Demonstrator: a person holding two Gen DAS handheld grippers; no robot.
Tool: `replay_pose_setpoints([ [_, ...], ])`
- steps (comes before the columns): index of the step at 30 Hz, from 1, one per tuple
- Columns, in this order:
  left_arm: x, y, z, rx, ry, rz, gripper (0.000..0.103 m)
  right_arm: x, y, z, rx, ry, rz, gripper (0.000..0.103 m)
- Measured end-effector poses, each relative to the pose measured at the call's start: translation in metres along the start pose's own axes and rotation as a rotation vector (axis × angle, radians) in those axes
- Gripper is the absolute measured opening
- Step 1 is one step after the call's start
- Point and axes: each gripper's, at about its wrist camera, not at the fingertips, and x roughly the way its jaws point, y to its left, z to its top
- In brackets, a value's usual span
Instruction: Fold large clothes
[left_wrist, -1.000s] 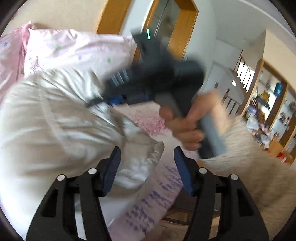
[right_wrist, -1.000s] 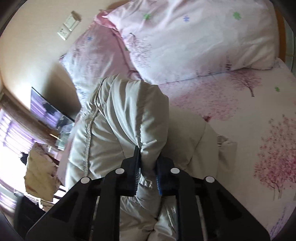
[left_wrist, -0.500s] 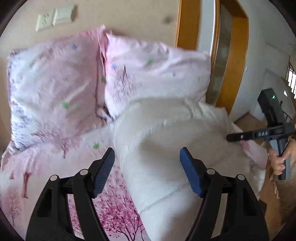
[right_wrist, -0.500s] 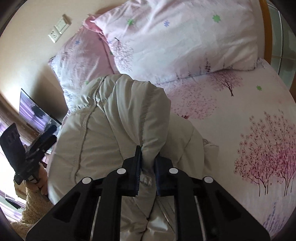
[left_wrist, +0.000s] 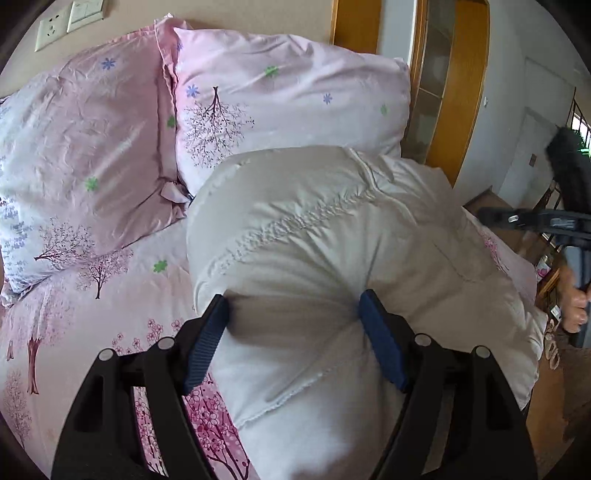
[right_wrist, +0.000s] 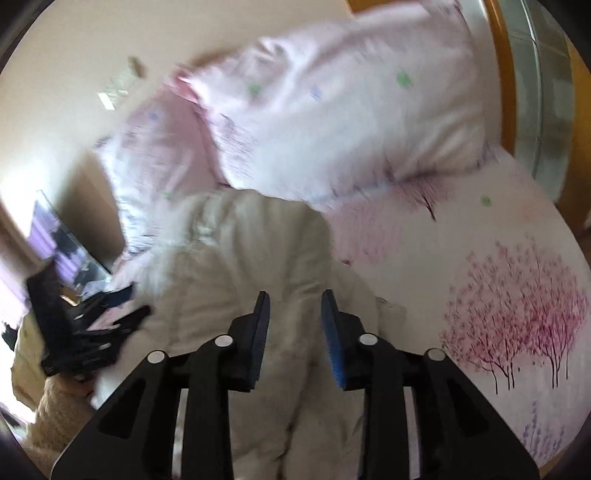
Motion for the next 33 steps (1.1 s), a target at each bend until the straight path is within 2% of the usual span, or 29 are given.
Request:
replay_pose_setpoints([
  [1,0.000,-0.001,0.000,0.005,0.003,0.003,0.074,-0.001,0.008,-0.005,-0.030,0.006,0.014,0.019],
  [4,0.002,-0.005,0.000,0.031,0.014,0.022,0.074,0.015,0.023,-0.022,-0.095,0.089,0.011,0.018],
  [6,0.002,-0.008,-0.002,0.043,0.017,0.023,0.074,0.028,0.024,-0.033,-0.119,0.129,-0.043,0.016],
  [9,0.003,-0.014,-0.003,0.072,0.018,0.027,0.074,0.045,0.009,-0.044,-0.063,0.168,-0.029,0.015],
  [15,0.008,-0.023,-0.005,0.109,0.016,0.037,0.074,0.059,-0.016,-0.054,0.022,0.180,0.036,0.014],
  [21,0.011,-0.026,-0.008,0.114,0.014,0.041,0.074,0.067,-0.024,-0.059,0.058,0.188,0.075,0.013],
  [33,0.017,-0.027,-0.015,0.114,0.016,0.045,0.074,0.077,-0.022,-0.055,0.050,0.214,0.078,0.013],
])
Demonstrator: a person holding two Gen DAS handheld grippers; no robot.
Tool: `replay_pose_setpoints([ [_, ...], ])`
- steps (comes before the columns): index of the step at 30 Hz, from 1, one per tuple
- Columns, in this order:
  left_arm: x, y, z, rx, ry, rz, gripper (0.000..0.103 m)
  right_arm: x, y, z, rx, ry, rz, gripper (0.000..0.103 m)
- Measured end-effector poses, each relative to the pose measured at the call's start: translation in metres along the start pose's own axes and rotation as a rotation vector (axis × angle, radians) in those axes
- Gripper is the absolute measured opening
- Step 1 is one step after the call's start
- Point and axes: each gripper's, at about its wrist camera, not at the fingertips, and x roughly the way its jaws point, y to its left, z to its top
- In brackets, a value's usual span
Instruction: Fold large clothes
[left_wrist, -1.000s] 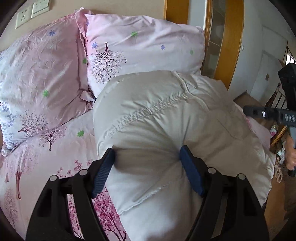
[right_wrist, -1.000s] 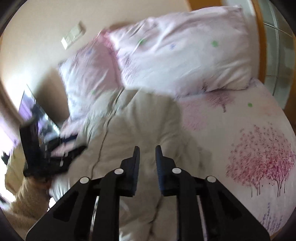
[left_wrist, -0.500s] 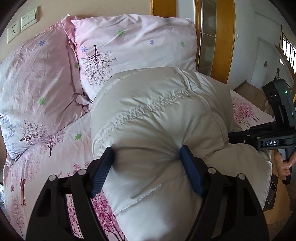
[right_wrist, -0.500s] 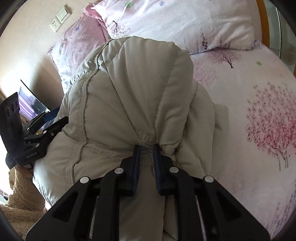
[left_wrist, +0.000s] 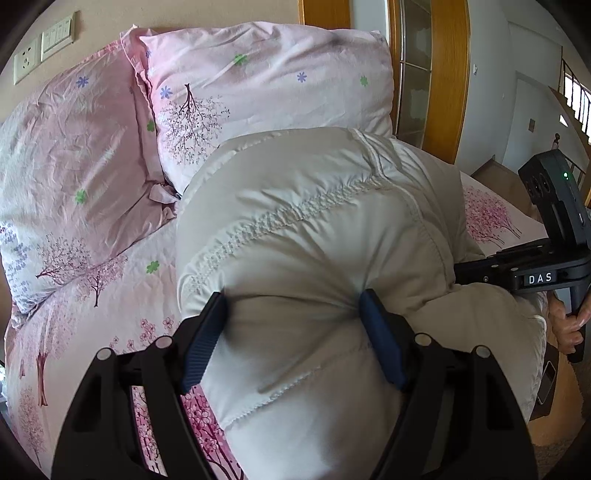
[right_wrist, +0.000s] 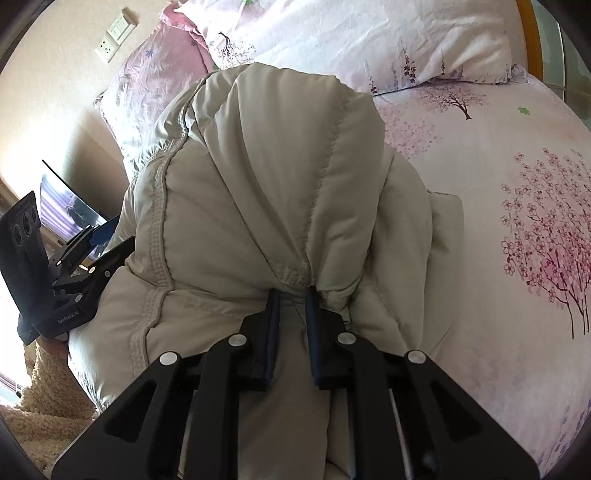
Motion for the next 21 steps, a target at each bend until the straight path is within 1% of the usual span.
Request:
replay_pose_setpoints([
  [4,-0.004,0.002,0.000,-0.009,-0.019,-0.004,0.074,0.001,-0.001,0.001,0.012,0.001,0.006,0.013],
  [7,-0.019,0.015,-0.001,-0.068,-0.031,-0.057,0.075,0.001,-0.001,0.001,0.014,0.003,-0.001,0.013],
  [10,-0.028,0.025,-0.006,-0.109,-0.031,-0.070,0.077,0.000,0.000,0.001,0.013,0.000,0.001,0.013],
  [12,-0.031,0.028,-0.010,-0.127,-0.032,-0.070,0.077,0.000,-0.001,0.000,0.017,-0.003,0.007,0.013],
  [14,-0.034,0.026,-0.011,-0.123,-0.038,-0.059,0.077,0.000,-0.002,-0.001,0.019,-0.006,0.008,0.013],
  [17,-0.033,0.026,-0.013,-0.126,-0.039,-0.052,0.079,-0.001,-0.002,-0.002,0.019,-0.007,0.003,0.013],
  [21,-0.024,0.033,-0.019,-0.173,-0.019,-0.086,0.084,-0.001,-0.001,-0.002,0.020,-0.009,0.003,0.013],
])
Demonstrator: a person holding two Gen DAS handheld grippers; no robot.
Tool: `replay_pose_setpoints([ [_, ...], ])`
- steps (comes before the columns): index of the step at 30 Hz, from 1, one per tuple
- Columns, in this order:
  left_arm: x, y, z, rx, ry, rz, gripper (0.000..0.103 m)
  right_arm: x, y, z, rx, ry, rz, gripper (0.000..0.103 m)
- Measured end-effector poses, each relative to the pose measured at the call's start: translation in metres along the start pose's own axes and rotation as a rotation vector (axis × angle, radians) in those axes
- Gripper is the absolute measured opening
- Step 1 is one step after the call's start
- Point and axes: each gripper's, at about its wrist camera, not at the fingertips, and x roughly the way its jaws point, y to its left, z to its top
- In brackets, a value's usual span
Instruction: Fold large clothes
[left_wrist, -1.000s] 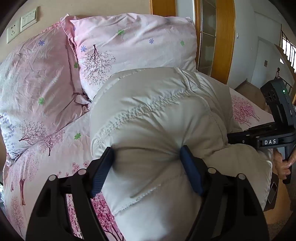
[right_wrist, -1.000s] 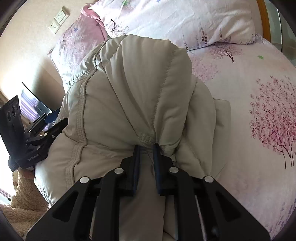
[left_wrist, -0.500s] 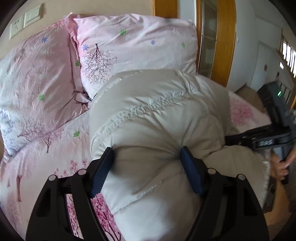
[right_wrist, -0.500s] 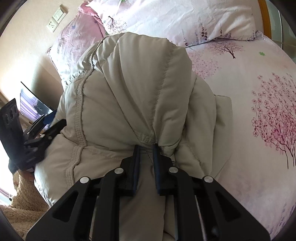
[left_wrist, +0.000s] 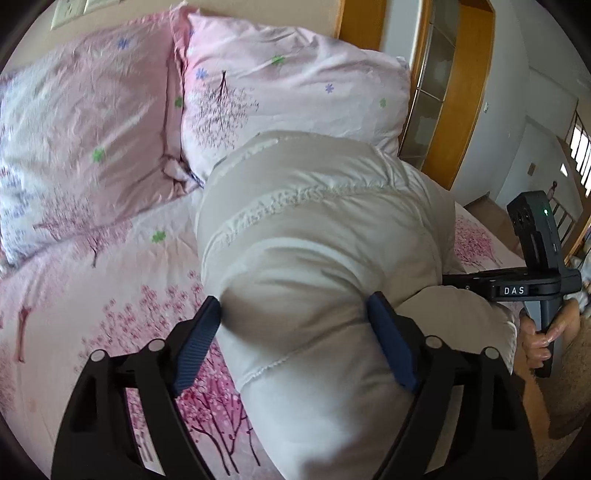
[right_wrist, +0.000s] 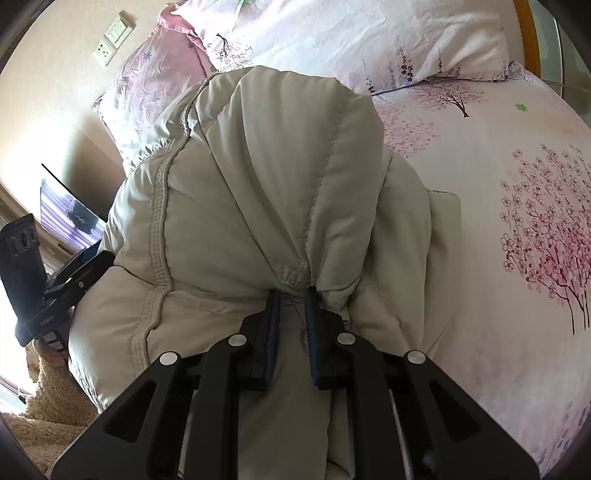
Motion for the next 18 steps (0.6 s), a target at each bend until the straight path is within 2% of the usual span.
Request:
replay_pose_setpoints([
  [18,0.017,-0.003,-0.009,0.007,-0.020,-0.003,0.091,0.000,-0.012,-0.008,0.015,-0.040,0.056,0.013],
])
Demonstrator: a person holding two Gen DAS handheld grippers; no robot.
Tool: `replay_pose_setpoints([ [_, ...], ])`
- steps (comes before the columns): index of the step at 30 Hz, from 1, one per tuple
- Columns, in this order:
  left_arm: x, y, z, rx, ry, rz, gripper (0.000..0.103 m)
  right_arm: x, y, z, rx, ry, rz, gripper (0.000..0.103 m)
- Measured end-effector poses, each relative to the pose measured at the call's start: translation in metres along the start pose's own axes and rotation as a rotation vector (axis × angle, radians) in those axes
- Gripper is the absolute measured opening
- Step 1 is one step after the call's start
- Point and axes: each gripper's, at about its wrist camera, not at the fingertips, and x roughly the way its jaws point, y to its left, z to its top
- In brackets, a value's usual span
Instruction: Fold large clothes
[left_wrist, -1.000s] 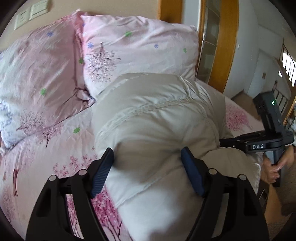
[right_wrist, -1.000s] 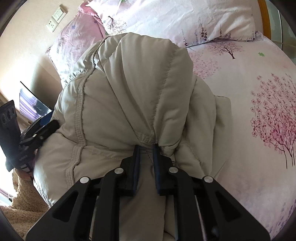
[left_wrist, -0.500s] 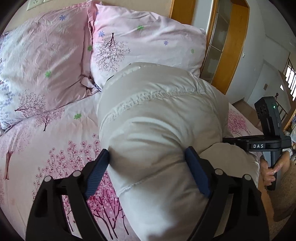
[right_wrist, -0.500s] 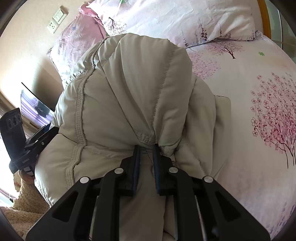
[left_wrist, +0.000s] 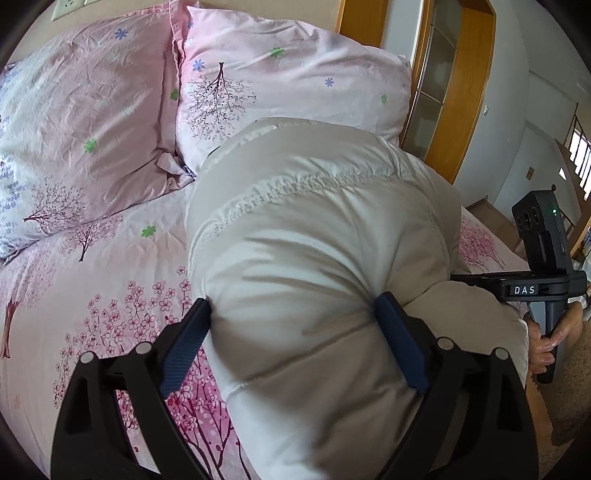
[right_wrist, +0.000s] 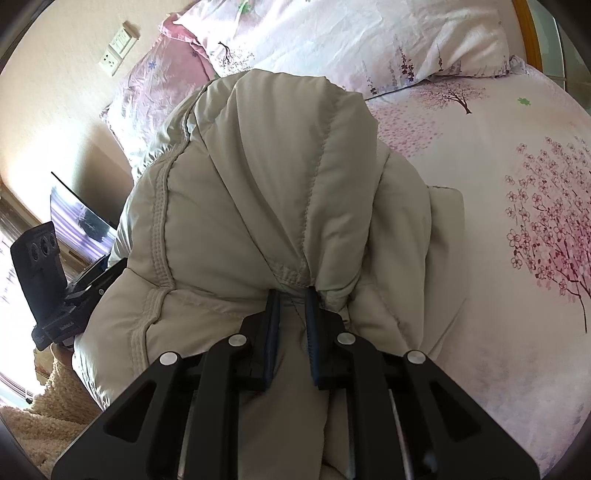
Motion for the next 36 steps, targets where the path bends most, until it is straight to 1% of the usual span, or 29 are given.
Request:
replay_pose_setpoints([
  [7,-0.002,0.000,-0.001,0.005,-0.017,0.007,0.090,-0.002,-0.004,-0.003,0.014,-0.013,0.018,0.013],
  [10,-0.012,0.004,0.007,-0.007,-0.028,-0.009,0.089,-0.005,-0.005,-0.005,0.016,-0.027,0.024,0.013],
  [12,-0.020,0.007,0.012,0.009,-0.056,0.015,0.089,-0.008,-0.006,-0.006,0.020,-0.041,0.030,0.013],
  [14,-0.027,0.010,0.018,0.030,-0.090,0.058,0.089,-0.011,-0.006,-0.006,0.025,-0.048,0.032,0.013],
  [15,-0.026,0.013,0.023,0.034,-0.093,0.081,0.089,-0.012,-0.006,-0.006,0.025,-0.049,0.030,0.013],
  [16,-0.024,0.015,0.025,0.038,-0.084,0.087,0.092,-0.013,-0.005,-0.006,0.023,-0.050,0.028,0.013],
  [17,-0.017,0.018,0.028,0.043,-0.057,0.088,0.093,-0.016,-0.004,-0.007,0.017,-0.050,0.021,0.013],
  [20,-0.007,0.016,0.026,0.044,-0.038,0.070,0.093,-0.025,0.003,0.000,0.012,-0.057,-0.006,0.015],
  [22,-0.005,0.013,0.024,0.052,-0.033,0.059,0.093,-0.041,0.009,0.009,0.009,-0.119,-0.011,0.016],
  [23,-0.002,0.012,0.023,0.048,-0.022,0.039,0.093,-0.053,0.013,0.017,-0.004,-0.168,-0.016,0.016],
  [24,0.000,0.012,0.023,0.042,-0.014,0.025,0.093,-0.059,0.015,0.025,-0.013,-0.189,-0.028,0.019],
  [26,0.004,0.009,0.023,0.049,-0.004,0.012,0.093,-0.063,0.023,0.042,-0.043,-0.202,-0.064,0.020],
  [29,0.007,0.003,0.023,0.068,-0.004,0.023,0.093,-0.051,0.034,0.067,-0.106,-0.182,-0.120,0.020],
  [30,0.008,0.002,0.023,0.070,-0.003,0.025,0.093,-0.046,0.036,0.073,-0.117,-0.168,-0.123,0.020],
  [32,0.010,0.002,0.023,0.068,-0.003,0.025,0.093,-0.030,0.033,0.084,-0.129,-0.117,-0.150,0.020],
  [34,0.011,0.002,0.022,0.069,-0.005,0.027,0.093,-0.010,0.024,0.086,-0.122,-0.043,-0.181,0.019],
  [36,0.013,-0.003,0.023,0.080,-0.008,0.033,0.093,0.002,0.019,0.084,-0.126,0.008,-0.205,0.018],
])
